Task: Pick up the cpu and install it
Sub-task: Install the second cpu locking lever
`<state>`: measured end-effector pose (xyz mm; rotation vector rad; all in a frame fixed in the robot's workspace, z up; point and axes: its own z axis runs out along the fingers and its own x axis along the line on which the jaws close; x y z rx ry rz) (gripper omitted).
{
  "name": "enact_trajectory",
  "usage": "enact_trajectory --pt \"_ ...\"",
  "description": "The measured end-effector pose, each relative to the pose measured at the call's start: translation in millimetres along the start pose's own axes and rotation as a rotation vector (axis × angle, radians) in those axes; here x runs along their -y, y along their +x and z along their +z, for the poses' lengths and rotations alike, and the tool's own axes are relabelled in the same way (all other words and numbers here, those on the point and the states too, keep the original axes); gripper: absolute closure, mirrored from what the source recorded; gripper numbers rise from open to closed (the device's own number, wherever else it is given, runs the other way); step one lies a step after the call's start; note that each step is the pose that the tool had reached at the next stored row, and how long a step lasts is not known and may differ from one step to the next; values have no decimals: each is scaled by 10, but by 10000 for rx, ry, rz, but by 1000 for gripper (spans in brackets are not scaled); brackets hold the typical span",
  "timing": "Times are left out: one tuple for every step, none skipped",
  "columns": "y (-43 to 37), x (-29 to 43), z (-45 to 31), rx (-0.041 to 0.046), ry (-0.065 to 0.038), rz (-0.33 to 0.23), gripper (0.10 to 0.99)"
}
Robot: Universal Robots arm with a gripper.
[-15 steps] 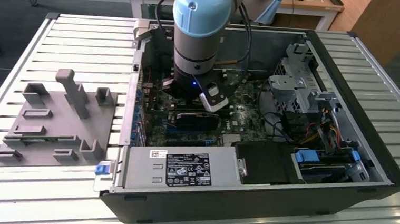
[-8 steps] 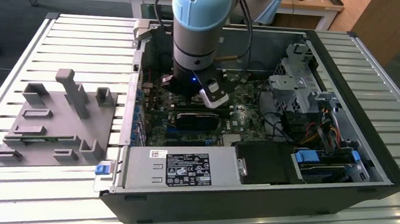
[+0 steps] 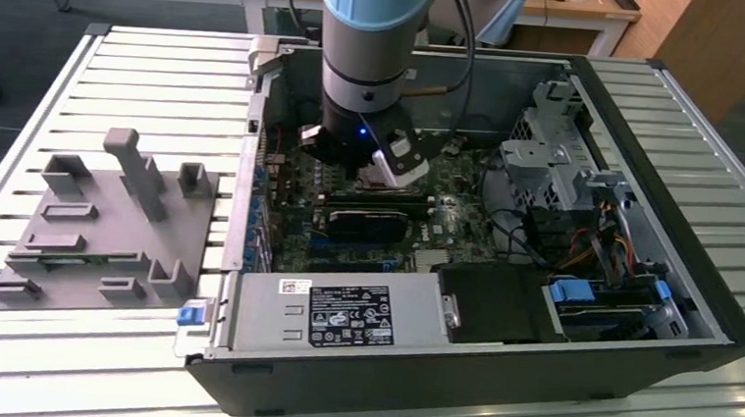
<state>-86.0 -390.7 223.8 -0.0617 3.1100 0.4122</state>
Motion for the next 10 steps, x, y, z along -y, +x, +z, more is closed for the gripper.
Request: enact_trajectory --pt "-1 -7 -22 0 0 1 980" --pt "-1 -15 -45 1 -1 1 980" --pt "-2 -23 -74 1 -1 0 980" --pt "-2 -31 -105 0 -1 0 980" --pt "-2 -40 -137 0 0 1 980" --pt "-2 -47 -163 0 -1 1 980" --pt "-2 -50 -177 0 -2 1 980" --pt "-2 -50 -176 2 -6 0 980" --pt "-2 -51 -176 1 -5 1 980" --pt "-2 -51 -176 2 -6 1 980"
